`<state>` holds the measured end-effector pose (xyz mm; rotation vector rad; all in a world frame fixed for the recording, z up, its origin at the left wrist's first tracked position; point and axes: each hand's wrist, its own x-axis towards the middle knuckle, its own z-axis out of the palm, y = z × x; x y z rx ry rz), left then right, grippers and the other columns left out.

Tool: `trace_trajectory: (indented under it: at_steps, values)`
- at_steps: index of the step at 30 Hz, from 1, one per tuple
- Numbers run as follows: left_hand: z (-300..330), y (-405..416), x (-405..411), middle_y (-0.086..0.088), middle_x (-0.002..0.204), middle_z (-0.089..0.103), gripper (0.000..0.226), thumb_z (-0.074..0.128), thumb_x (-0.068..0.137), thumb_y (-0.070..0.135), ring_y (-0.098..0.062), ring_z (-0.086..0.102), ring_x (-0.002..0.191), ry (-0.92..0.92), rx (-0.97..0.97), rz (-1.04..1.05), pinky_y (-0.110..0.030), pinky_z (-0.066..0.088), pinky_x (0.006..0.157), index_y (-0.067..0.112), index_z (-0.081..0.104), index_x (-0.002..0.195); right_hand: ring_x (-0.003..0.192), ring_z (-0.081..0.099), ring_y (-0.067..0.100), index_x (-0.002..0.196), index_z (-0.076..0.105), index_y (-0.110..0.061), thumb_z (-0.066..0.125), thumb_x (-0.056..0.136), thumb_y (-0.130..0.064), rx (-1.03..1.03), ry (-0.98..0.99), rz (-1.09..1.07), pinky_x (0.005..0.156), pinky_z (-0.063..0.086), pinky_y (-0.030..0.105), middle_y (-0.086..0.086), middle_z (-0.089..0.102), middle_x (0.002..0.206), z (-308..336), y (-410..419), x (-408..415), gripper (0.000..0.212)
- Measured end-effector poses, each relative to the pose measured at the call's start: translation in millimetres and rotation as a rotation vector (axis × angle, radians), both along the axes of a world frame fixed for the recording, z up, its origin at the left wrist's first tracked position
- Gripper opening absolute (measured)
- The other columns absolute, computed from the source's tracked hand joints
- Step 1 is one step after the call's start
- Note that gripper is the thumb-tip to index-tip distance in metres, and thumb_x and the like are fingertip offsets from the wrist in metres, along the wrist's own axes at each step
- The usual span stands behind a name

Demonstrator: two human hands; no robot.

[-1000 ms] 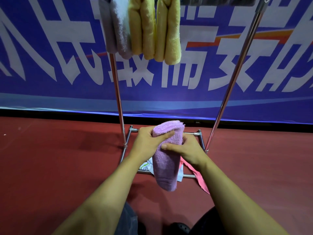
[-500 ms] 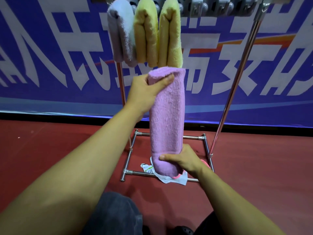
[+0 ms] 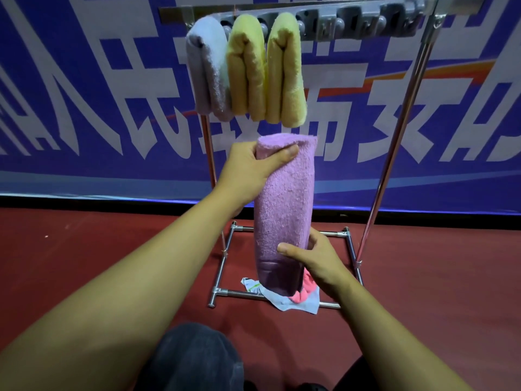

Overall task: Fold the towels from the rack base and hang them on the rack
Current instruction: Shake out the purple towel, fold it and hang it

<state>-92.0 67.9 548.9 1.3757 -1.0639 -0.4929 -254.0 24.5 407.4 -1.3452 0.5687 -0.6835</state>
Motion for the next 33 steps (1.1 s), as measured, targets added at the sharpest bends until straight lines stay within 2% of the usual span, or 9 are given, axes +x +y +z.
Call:
trace_trajectory:
  at_steps: [5, 10, 13, 16, 19, 22, 27, 30, 33]
  values:
    - [-25, -8, -7, 0.006, 0.082, 0.078, 0.015, 0.082, 0.084, 0.031, -0.004, 0.068, 0.074, 0.001, 0.083, -0.027, -0.029, 0.054, 0.073, 0.018, 0.078, 0.091, 0.103, 0.072, 0.007, 0.12, 0.066, -0.018, 0.084, 0.082, -0.012, -0.099, 0.054, -0.054, 0.089, 0.054, 0.03, -0.006, 0.078, 0.112, 3, 1, 1, 0.043]
    - [-36, -22, 10, -0.005, 0.091, 0.079, 0.024, 0.081, 0.085, 0.036, -0.007, 0.068, 0.076, 0.004, 0.117, 0.07, -0.031, 0.053, 0.074, 0.014, 0.079, 0.094, 0.138, 0.05, 0.001, 0.159, 0.028, -0.034, 0.084, 0.084, -0.016, -0.234, 0.031, -0.012, 0.115, 0.043, 0.031, -0.02, 0.049, 0.154, 10, 1, -4, 0.095]
    - [-50, -28, 27, -0.003, 0.084, 0.076, 0.023, 0.08, 0.086, 0.035, -0.004, 0.063, 0.068, -0.035, 0.18, 0.152, -0.019, 0.049, 0.064, 0.012, 0.077, 0.089, 0.139, 0.05, 0.001, 0.158, 0.012, -0.055, 0.086, 0.083, -0.024, -0.218, 0.03, 0.009, 0.118, 0.041, 0.042, -0.02, 0.043, 0.158, 13, 2, -8, 0.11]
    - [-78, -31, 40, 0.004, 0.08, 0.073, 0.02, 0.08, 0.086, 0.035, -0.005, 0.063, 0.07, -0.035, 0.273, 0.168, -0.014, 0.048, 0.056, 0.015, 0.077, 0.087, 0.142, 0.045, -0.001, 0.154, 0.02, -0.06, 0.087, 0.083, -0.023, -0.285, 0.048, 0.013, 0.12, 0.039, 0.041, -0.024, 0.044, 0.156, 16, 3, -8, 0.104]
    - [-108, -30, 46, -0.006, 0.092, 0.079, 0.034, 0.082, 0.082, 0.043, -0.018, 0.073, 0.086, 0.007, 0.373, 0.178, -0.035, 0.059, 0.076, 0.011, 0.079, 0.095, 0.143, 0.036, -0.011, 0.155, 0.031, -0.05, 0.087, 0.082, -0.019, -0.356, 0.079, 0.033, 0.12, 0.033, 0.03, -0.033, 0.042, 0.154, 15, 2, -6, 0.098]
    - [-133, -24, 47, -0.007, 0.096, 0.079, 0.033, 0.083, 0.081, 0.037, -0.024, 0.075, 0.094, 0.121, 0.526, 0.094, -0.045, 0.06, 0.087, 0.009, 0.079, 0.1, 0.139, 0.046, -0.005, 0.15, 0.042, -0.049, 0.088, 0.081, -0.017, -0.352, 0.077, 0.03, 0.114, 0.038, 0.026, -0.029, 0.052, 0.148, 15, 0, -4, 0.089]
    - [-138, -5, 29, -0.001, 0.071, 0.071, 0.017, 0.059, 0.094, 0.013, -0.017, 0.061, 0.063, 0.199, 0.795, -0.146, -0.021, 0.047, 0.057, 0.011, 0.072, 0.084, 0.137, 0.054, 0.013, 0.149, 0.05, -0.042, 0.085, 0.083, -0.016, -0.251, -0.002, 0.052, 0.119, 0.04, 0.048, -0.014, 0.056, 0.149, 15, -5, -1, 0.079]
    - [-136, 4, 24, -0.004, 0.1, 0.079, 0.024, 0.054, 0.102, 0.021, -0.021, 0.071, 0.094, 0.336, 0.586, -0.223, -0.029, 0.054, 0.078, 0.014, 0.076, 0.109, 0.13, 0.061, 0.027, 0.146, 0.052, -0.042, 0.083, 0.084, -0.012, -0.087, -0.092, 0.111, 0.114, 0.045, 0.05, 0.006, 0.061, 0.145, 14, -7, -1, 0.075]
    - [-133, 14, 18, -0.019, 0.122, 0.072, 0.056, 0.052, 0.098, 0.058, -0.032, 0.068, 0.116, 0.54, 0.508, -0.343, -0.044, 0.05, 0.103, 0.013, 0.072, 0.124, 0.122, 0.066, 0.03, 0.146, 0.054, -0.037, 0.077, 0.086, -0.006, 0.07, -0.163, 0.142, 0.104, 0.054, 0.042, 0.016, 0.064, 0.139, 14, -9, -3, 0.071]
